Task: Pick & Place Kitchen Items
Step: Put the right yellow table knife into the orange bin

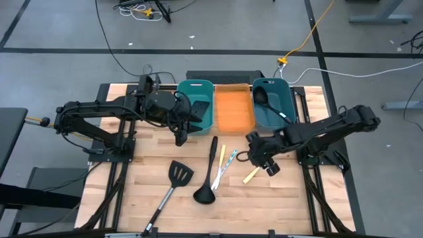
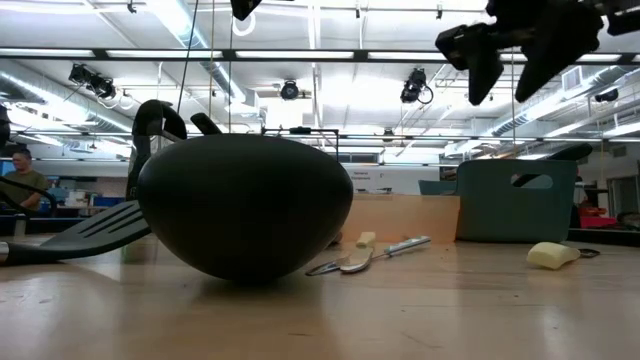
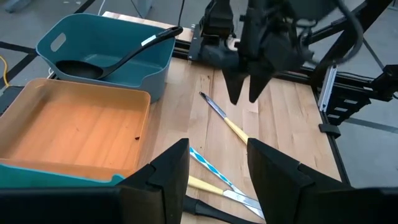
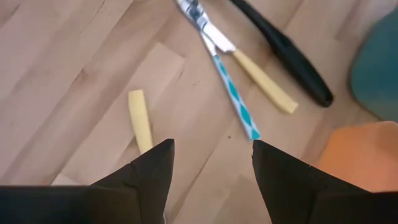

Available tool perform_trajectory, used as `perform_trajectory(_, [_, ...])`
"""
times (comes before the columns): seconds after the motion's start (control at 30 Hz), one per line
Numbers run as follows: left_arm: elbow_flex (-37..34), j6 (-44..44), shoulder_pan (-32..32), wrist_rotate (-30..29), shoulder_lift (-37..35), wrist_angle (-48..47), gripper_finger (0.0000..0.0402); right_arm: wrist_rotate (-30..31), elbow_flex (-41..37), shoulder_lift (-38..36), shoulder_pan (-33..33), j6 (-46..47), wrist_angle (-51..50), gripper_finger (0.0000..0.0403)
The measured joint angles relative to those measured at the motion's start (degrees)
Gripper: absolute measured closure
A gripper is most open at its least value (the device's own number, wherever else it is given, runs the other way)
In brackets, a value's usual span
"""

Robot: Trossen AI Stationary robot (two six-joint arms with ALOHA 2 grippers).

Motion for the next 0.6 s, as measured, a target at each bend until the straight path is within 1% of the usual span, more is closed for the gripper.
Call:
perform_trajectory(0.23, [0.0,1.9,0.0,0.0,0.0,0.0,0.0235,2.3,0.0,4.2,3.0,-0.2,0.1,0.0179])
perform_trajectory(0.6, [0.0,2.6,0.0,0.0,0.0,0.0,0.0235,2.4,0.0,9.0,9.3,0.7,2.4,0.0179])
